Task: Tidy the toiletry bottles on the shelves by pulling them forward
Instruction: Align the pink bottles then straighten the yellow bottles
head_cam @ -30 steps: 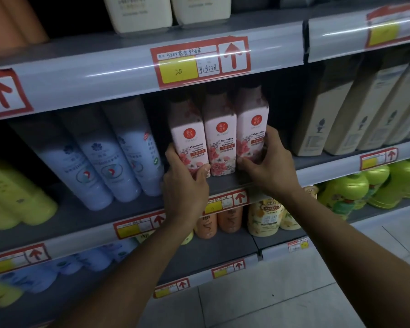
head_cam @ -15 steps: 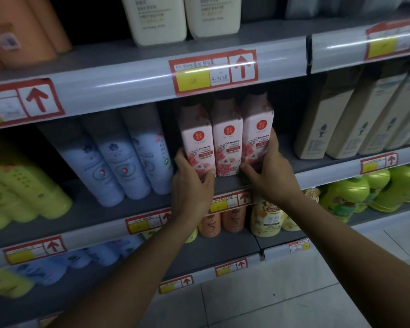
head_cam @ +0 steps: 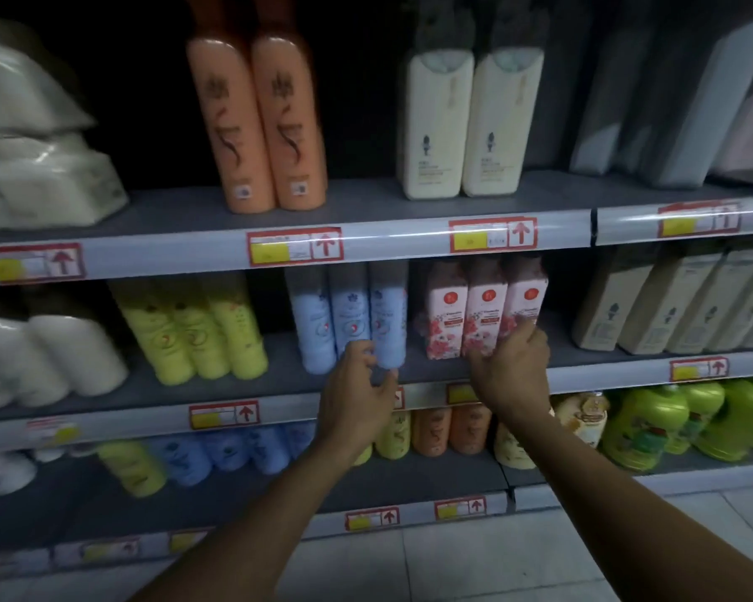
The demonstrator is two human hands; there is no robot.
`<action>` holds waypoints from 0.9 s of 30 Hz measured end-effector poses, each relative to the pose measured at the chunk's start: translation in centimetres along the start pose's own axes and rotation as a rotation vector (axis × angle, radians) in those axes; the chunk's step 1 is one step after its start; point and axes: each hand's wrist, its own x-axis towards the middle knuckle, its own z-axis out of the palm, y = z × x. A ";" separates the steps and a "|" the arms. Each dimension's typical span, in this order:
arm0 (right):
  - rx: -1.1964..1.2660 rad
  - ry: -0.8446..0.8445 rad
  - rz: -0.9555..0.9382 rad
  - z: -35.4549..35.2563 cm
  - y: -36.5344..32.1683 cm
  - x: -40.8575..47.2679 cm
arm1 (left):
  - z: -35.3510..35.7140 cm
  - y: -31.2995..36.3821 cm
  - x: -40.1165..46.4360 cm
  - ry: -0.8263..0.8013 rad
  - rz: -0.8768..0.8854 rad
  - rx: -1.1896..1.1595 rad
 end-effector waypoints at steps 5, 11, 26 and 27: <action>0.071 -0.045 -0.047 0.0 -4.3 -4.4 | -4.6 -0.9 -1.7 0.072 -0.083 -0.024; 0.123 -0.151 -0.160 0.8 -7.2 -7.0 | -7.3 -2.1 -2.2 0.075 -0.126 -0.042; 0.265 -0.176 -0.113 7.1 -5.9 -3.7 | -5.2 -8.0 3.1 0.134 -0.075 0.011; 0.270 -0.174 -0.098 7.7 -5.8 -3.4 | -4.9 -8.1 3.5 0.139 -0.077 0.000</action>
